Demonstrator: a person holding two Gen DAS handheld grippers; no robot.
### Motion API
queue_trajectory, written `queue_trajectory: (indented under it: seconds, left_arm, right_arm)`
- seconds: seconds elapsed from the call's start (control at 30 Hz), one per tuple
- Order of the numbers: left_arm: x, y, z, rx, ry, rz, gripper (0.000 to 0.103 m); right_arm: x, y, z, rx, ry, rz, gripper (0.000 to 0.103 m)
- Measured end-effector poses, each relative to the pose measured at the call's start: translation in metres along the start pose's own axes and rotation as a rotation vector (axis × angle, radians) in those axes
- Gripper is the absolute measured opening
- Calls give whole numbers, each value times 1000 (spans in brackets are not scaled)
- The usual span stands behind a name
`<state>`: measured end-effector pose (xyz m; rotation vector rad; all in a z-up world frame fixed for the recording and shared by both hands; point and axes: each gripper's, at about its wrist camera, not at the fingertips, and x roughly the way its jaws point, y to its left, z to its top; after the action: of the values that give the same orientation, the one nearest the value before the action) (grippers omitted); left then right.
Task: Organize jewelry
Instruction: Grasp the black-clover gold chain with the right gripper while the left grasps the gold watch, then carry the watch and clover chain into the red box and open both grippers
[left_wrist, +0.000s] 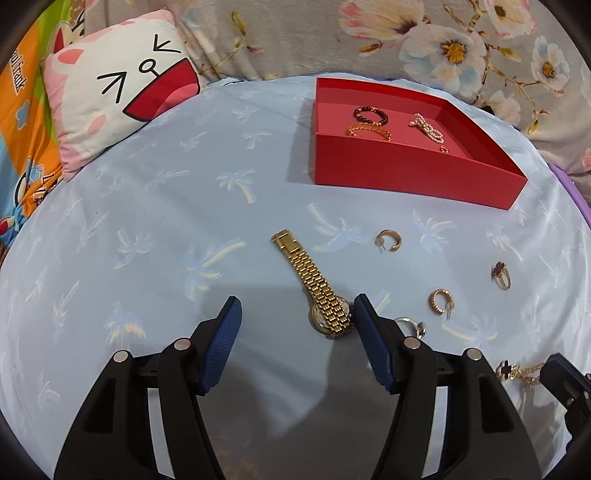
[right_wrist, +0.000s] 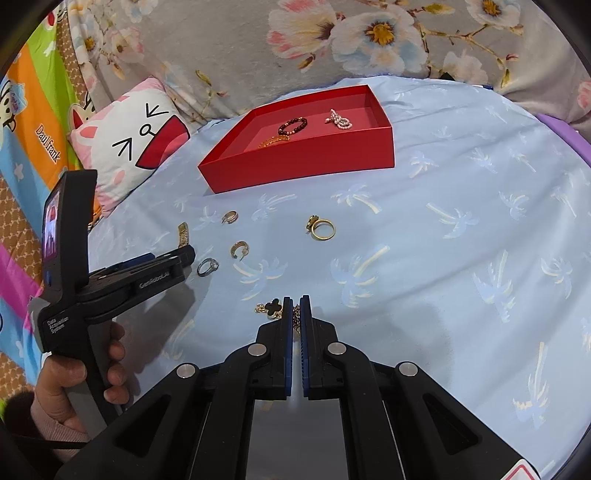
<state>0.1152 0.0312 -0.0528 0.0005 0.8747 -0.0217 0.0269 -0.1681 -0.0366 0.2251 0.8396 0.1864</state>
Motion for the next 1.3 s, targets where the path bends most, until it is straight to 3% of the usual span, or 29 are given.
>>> queue_trajectory:
  seconds: [0.23, 0.37, 0.47, 0.7, 0.9, 1.3]
  left_arm:
    - [-4, 10, -3, -40, -15, -31, 51]
    - [-6, 12, -4, -42, -22, -65, 29]
    - [-7, 12, -6, -34, -21, -86, 20]
    - [-9, 12, -7, -42, -7, -120, 19]
    - [-22, 16, -4, -71, -4, -164, 11]
    - [-45, 15, 3, -68, -38, -201, 10]
  right_arm:
    - [-2, 2, -2, 2, -2, 3, 3]
    - [-2, 2, -1, 1, -2, 6, 3]
    - [-3, 4, -1, -4, -5, 9, 3]
    - [-7, 6, 1, -5, -12, 11, 3]
    - [-16, 8, 6, -6, -31, 25, 3]
    - [-31, 13, 12, -14, -61, 30, 3]
